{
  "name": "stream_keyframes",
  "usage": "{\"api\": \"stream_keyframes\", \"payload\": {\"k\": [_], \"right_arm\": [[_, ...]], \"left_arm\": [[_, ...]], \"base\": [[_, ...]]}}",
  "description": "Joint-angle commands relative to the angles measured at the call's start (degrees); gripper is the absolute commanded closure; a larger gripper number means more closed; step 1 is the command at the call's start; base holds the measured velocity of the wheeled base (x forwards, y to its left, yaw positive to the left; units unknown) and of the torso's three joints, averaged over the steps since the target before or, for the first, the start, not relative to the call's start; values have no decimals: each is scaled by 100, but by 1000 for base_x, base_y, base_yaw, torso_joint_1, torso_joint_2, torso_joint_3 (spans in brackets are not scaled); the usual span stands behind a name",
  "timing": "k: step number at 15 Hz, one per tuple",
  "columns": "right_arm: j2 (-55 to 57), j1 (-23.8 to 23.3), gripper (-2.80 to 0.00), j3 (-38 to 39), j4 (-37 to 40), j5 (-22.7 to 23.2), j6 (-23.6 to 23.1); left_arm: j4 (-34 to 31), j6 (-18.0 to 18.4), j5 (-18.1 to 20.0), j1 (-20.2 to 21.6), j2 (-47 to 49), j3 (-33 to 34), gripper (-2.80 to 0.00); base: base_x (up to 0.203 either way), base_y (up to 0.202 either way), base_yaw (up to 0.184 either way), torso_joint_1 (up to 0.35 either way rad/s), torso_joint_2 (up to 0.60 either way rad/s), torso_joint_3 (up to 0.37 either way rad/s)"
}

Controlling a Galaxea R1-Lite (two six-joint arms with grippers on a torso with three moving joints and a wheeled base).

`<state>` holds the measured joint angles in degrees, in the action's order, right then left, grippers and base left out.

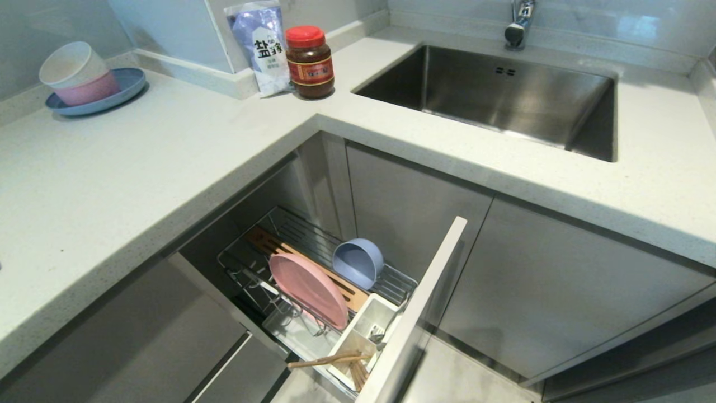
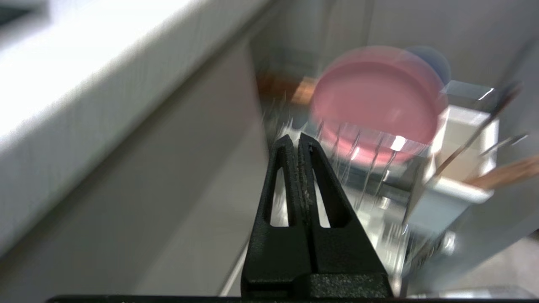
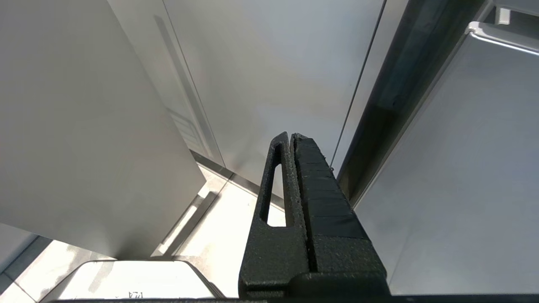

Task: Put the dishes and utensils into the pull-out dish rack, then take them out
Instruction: Take the plate out of the cupboard

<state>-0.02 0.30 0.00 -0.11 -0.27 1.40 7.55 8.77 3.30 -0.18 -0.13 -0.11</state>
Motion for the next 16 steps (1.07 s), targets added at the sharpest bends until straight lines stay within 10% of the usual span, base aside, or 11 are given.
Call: {"api": "stream_keyframes", "payload": {"k": [1,6,10,16], "right_arm": [[-20,0,0,9,-5,0,0],[-24,-4,0,9,-6,0,0],[-24,5,0,9,-7,0,0],[-23,-3,0,9,-7,0,0]], "left_arm": [[-322,-6,-216,1,13,90,0],[-266,-163,-227,1,5,94,0],[-304,-1242,-279,1,5,160,0],[-333,-1334,-400,1,5,160,0]], "base": [[0,0,0,0,0,0],[0,0,0,0,0,0],[0,0,0,0,0,0],[0,0,0,0,0,0]]}}
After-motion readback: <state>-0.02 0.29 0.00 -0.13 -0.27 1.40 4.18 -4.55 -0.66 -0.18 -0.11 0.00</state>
